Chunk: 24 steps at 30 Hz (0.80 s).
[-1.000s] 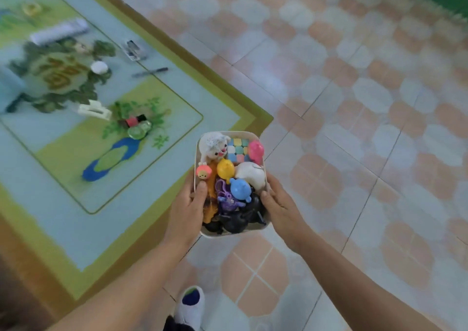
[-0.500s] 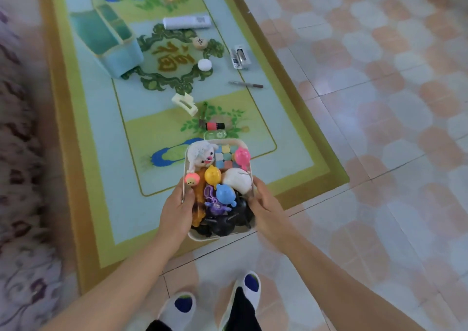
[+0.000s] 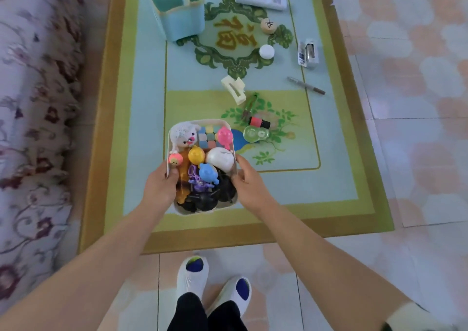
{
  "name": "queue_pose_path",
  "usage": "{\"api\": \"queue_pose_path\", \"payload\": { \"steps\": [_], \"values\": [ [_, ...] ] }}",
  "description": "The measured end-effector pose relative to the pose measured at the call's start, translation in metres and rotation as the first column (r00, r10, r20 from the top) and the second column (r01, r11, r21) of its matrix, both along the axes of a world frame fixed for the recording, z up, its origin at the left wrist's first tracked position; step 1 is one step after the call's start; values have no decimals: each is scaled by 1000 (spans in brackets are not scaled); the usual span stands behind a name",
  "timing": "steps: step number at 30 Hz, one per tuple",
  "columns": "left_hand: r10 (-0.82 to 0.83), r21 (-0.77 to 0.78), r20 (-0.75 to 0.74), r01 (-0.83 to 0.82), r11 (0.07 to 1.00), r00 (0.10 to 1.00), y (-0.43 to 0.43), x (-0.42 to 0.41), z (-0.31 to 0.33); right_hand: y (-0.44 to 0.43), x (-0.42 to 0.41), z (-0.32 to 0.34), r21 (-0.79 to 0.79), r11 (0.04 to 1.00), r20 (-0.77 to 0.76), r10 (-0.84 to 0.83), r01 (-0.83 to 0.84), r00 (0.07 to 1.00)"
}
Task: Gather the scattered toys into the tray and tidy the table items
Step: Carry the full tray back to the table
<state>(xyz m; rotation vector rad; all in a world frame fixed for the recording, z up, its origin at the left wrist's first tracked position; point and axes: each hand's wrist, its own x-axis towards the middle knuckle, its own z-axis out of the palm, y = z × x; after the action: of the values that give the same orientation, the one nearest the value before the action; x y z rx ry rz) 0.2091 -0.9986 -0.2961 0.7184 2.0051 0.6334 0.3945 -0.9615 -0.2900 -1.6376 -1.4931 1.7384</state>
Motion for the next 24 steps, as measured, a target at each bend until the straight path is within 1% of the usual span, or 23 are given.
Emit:
{"api": "queue_pose_path", "payload": {
  "steps": [5, 8, 11, 16, 20, 22, 24],
  "values": [
    [20, -6, -5, -20, 1000, 1000, 15, -19, -17, 21, -23, -19, 1, 1000, 43, 28, -28, 999],
    [-3, -29, -35, 2, 1000, 999, 23, -27, -25, 27, -30, -28, -7, 1000, 51, 16, -16, 999],
    [-17, -24, -25, 17, 1000, 1000, 27, -32, -30, 29, -35, -33, 1, 1000, 70, 8, -9, 998],
    [-30, -36, -15, 30, 999, 999, 31, -37, -35, 30, -39, -34, 10, 1000, 82, 18, -19, 997],
    [-66, -52, 0, 66, 996, 998, 34, -37, -28, 30, -39, -28, -5, 999, 129, 54, -54, 990],
    [-69, -47, -25, 68, 997, 997, 37, -35, -18, 32, -37, -22, -34, 997, 150, 80, -76, 985],
    [-59, -14, -117, 58, 998, 991, 41, -30, -4, 35, -34, -16, -58, 994, 188, 100, -91, 977]
  ]
}}
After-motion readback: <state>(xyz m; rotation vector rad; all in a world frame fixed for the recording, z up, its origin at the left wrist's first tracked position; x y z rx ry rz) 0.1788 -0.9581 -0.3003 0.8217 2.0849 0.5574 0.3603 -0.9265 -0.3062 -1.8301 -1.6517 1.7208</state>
